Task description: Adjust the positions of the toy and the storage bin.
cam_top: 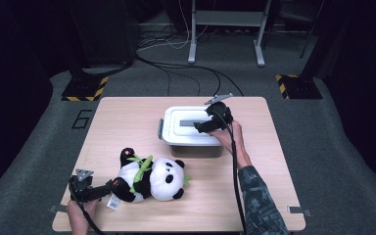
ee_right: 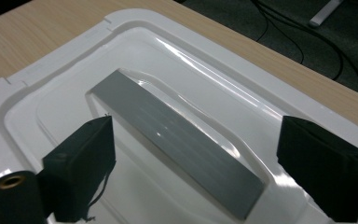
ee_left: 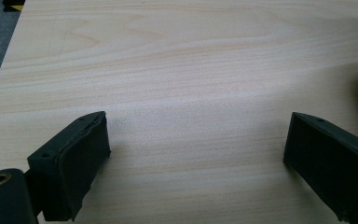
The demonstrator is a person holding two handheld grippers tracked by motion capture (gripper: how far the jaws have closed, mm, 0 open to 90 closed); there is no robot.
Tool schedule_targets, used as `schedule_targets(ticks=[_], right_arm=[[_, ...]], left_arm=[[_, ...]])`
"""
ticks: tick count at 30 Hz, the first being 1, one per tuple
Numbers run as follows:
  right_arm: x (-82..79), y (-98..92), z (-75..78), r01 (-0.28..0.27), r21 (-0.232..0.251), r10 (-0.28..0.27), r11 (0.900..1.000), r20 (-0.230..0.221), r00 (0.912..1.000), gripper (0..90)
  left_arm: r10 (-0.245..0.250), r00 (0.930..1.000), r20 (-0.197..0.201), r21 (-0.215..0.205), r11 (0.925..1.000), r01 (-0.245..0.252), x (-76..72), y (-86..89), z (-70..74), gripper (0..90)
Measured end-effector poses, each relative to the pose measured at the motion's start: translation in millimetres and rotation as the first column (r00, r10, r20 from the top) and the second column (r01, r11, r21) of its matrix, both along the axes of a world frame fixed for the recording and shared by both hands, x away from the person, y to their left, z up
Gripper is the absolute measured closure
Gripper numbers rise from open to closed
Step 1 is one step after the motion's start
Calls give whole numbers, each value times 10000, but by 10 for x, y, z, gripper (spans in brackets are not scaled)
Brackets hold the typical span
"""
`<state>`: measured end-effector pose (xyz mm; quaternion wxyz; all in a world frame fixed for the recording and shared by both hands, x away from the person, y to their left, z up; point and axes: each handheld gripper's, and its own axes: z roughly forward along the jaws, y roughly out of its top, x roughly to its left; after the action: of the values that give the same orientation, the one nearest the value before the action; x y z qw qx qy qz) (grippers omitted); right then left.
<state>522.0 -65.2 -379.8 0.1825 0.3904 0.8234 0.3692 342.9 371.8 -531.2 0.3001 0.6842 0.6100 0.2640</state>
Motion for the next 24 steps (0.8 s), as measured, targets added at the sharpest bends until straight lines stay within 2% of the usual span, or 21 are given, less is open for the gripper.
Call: schedule_targets(ticks=[3, 6, 9, 10, 11, 12, 14, 18, 24], right_arm=[[90, 98, -23, -274, -460, 267, 9986, -159, 9995, 189], [146, 139, -58, -492, -654, 465, 9966, -432, 9980, 253], [153, 135, -62, -723, -618, 698, 9955, -419, 9967, 301], [150, 133, -58, -829, -740, 802, 9938, -385, 9960, 348], [151, 127, -56, -1085, -566, 1052, 9925, -582, 9927, 405], [149, 114, -62, -1174, -365, 1147, 9924, -692, 9910, 425], [145, 94, -66, -1234, -265, 1214, 9920, -681, 9903, 454], [144, 67, -56, -1181, -241, 1160, 9927, -764, 9903, 484], [93, 43, -60, -780, -53, 773, 9969, -810, 9937, 509]], left_arm=[[-5, 10000, 2, -1, 10000, 5, 0, 0, 0, 62], [-23, 10000, -3, 3, 10000, 23, 0, 0, 0, 62], [-33, 10000, -3, 3, 10000, 33, 0, 0, 0, 62], [-31, 10000, 4, 1, 10000, 31, 0, -1, 0, 62], [-31, 10000, 2, 1, 10000, 31, 0, -1, 0, 62], [-35, 10000, -4, 2, 10000, 35, 0, 0, 0, 62], [-32, 10000, 1, 4, 10000, 32, 0, -1, 0, 62], [-35, 10000, -3, 2, 10000, 35, 0, 0, 0, 62], [-37, 10000, -14, 2, 10000, 37, 0, 0, 1, 62]])
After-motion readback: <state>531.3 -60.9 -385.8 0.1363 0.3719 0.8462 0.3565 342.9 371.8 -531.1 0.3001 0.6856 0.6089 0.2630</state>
